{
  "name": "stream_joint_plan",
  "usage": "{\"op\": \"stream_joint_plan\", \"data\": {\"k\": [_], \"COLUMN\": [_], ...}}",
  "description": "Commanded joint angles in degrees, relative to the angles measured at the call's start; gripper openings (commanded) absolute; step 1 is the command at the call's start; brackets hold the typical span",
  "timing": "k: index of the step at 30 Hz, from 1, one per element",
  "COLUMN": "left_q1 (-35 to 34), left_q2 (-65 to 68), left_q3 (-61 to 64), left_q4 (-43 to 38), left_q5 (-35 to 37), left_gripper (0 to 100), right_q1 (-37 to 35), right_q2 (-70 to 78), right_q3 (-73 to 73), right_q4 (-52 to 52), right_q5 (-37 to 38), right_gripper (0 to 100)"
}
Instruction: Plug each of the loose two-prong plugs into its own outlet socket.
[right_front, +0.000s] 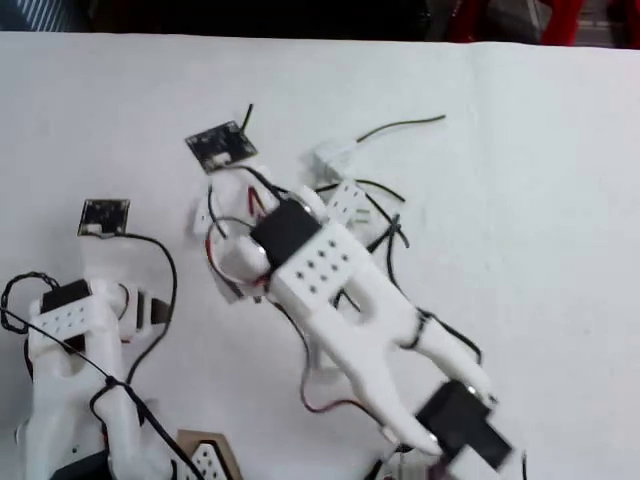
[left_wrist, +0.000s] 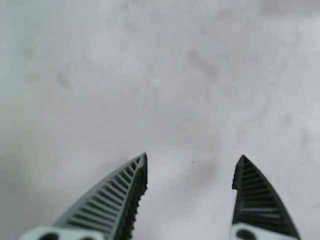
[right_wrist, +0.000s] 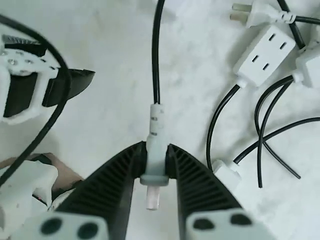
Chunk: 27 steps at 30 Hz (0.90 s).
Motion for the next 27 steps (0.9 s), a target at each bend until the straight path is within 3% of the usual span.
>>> {"op": "stream_joint_plan", "data": {"k": [1,13,19,27], "left_q1": [3.30,14.81,19.30,28.00], "left_q2": [-2.24,-2.24,-2.33,-2.33], "left_q3": [-4.40,-17.23,-22.07,-29.36], "left_q4": [-0.70,6.95,7.82,14.95], "left_q5": [0.44,3.08,6.68,8.53], "left_gripper": [28,28,28,28], "right_q1": [-0.04,-0.04,0.04,0.04], "right_q2": [-12.79,-38.37,-40.13,-38.20], "right_q3": [10.64,48.88,54.86,58.64], "right_q4": [-7.52,-39.60,-46.11,-51.56], "right_q5": [2.73,10.55,10.20,10.11], "right_gripper": [1.7,1.7,1.7,1.7]}}
